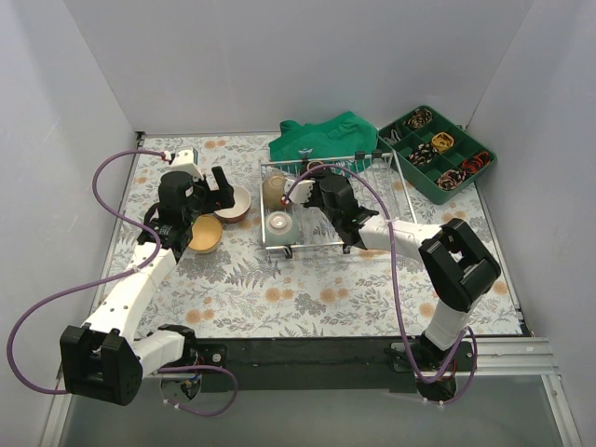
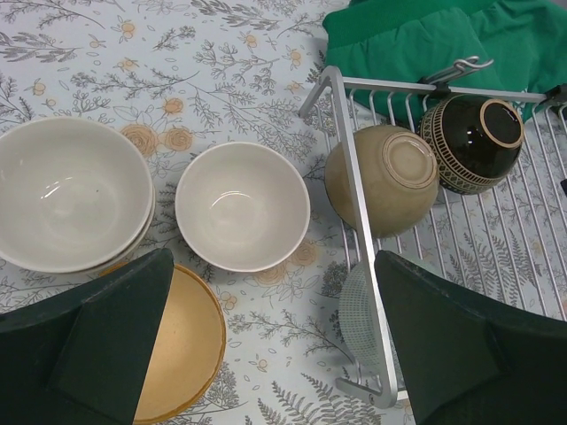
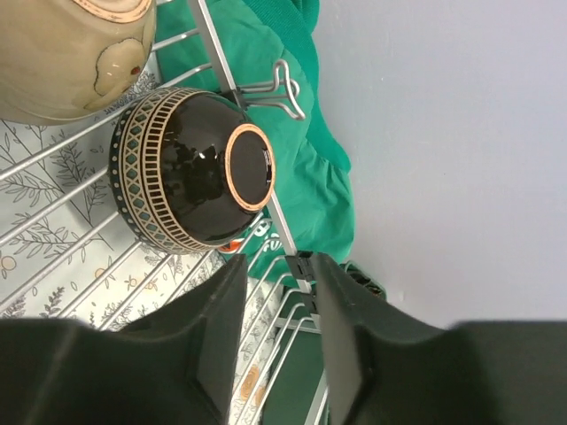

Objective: Unload the bowls from the dish rack

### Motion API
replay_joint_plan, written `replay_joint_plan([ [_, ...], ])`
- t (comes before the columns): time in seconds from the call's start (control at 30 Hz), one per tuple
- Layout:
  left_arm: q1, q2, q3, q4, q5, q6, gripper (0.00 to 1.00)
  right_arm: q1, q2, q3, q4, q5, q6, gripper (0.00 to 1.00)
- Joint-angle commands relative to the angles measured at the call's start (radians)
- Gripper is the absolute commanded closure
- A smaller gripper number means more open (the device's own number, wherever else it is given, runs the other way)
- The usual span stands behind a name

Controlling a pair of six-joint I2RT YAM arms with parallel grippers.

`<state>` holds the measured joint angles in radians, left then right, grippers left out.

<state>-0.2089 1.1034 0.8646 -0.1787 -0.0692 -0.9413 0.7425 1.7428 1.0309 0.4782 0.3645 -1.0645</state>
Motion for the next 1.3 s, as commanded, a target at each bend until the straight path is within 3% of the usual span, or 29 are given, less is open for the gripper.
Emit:
replay_joint_plan([
  [0.0, -0.003, -0.033, -0.009, 0.016, 0.025, 0.012, 0.02, 0.003, -0.020, -0.009, -0.033, 0.005, 0.066, 0.40],
  [0.1, -0.003, -0.033, -0.010, 0.018, 0.026, 0.012, 0.02, 0.000, -0.003, 0.020, -0.065, -0.007, 0.070, 0.15],
  [0.2, -0.003, -0.031, -0.009, 0.019, 0.029, 0.012, 0.02, -0.006, 0.023, 0.053, -0.081, -0.025, 0.051, 0.06],
  [0.6, -0.003, -0.027, -0.007, 0.019, 0.037, 0.015, 0.02, -0.025, 0.161, 0.146, -0.096, -0.001, -0.113, 0.01],
  [1.27, -0.003, -0.010, -0.009, 0.019, 0.055, 0.010, 0.02, -0.026, 0.270, 0.207, -0.001, 0.016, -0.172, 0.01],
])
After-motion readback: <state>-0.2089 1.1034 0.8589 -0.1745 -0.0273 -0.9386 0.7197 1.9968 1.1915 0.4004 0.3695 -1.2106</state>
